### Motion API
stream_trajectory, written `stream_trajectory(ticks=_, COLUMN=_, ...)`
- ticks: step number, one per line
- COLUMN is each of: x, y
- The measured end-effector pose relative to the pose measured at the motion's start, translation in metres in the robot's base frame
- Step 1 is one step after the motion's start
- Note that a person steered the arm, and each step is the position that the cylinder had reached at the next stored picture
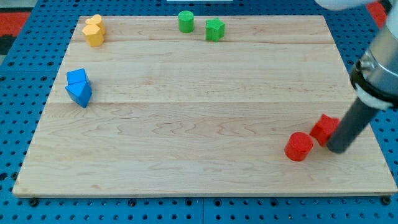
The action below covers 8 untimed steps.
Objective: Move the red circle bottom diagonally to the red star
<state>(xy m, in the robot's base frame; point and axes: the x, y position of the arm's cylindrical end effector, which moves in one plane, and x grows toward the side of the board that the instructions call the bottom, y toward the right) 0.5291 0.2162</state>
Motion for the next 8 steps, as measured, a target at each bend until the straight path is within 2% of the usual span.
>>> stream_trajectory(ticks=1, x=-0.058, y=-0.024)
stream_trajectory(ticks=2, x=-0.076, y=-0.032)
stream_trajectory(ticks=6, x=-0.066, y=-0.041)
stream_trajectory(ticks=8, x=-0.029, y=-0.16)
